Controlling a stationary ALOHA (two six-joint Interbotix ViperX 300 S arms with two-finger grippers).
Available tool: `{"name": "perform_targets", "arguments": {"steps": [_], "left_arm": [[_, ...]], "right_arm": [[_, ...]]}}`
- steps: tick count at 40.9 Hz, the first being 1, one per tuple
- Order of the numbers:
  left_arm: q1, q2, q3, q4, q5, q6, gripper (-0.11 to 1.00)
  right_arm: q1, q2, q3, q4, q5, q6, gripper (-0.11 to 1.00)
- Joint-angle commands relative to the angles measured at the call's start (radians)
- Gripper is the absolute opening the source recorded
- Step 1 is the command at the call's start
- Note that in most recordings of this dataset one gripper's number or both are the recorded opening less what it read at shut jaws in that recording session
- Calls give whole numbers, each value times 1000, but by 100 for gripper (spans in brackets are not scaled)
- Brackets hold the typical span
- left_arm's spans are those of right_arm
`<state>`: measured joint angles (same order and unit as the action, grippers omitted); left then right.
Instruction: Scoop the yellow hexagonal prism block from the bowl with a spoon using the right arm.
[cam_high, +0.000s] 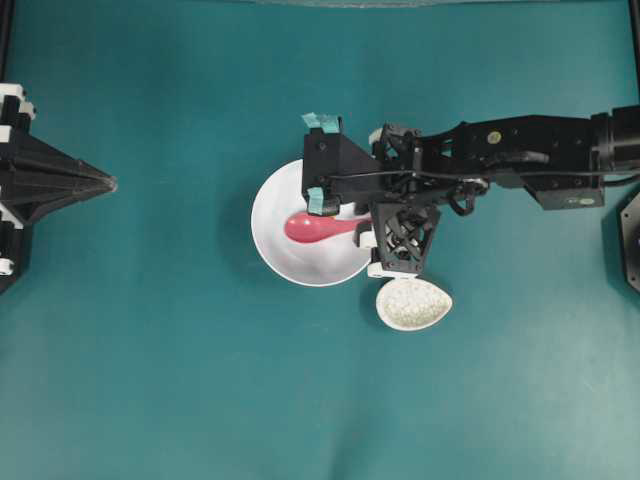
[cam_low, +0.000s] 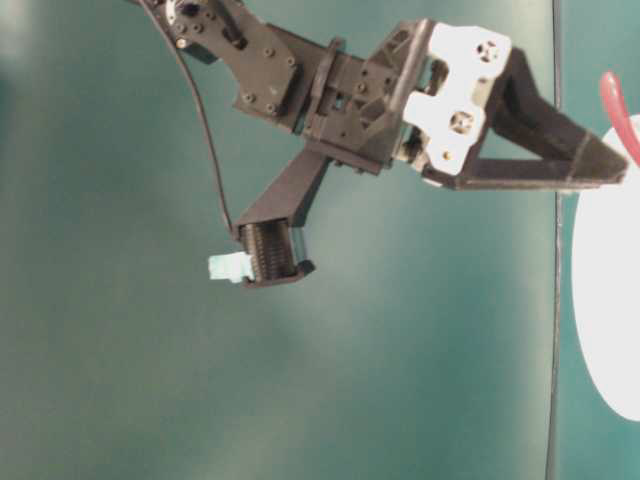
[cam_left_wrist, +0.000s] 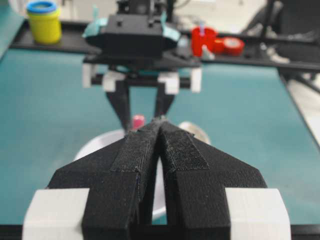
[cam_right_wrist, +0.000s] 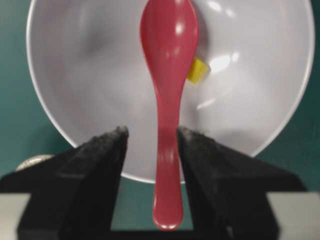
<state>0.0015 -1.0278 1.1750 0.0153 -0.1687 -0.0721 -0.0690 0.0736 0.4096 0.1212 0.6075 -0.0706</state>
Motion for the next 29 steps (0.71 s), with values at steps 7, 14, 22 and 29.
{"name": "perform_targets", "arguments": {"steps": [7, 14, 22, 29], "left_arm": [[2, 6, -29, 5, -11, -2, -1], [2, 5, -29, 5, -11, -3, -1], [2, 5, -29, 3, -11, -3, -1], [2, 5, -29, 3, -11, -3, -1]], "right_arm": [[2, -12, 32, 8, -71, 0, 50], [2, -12, 52, 8, -114, 0, 50], [2, -11, 64, 8, -124, 0, 50], [2, -5, 69, 8, -137, 0, 50]]}}
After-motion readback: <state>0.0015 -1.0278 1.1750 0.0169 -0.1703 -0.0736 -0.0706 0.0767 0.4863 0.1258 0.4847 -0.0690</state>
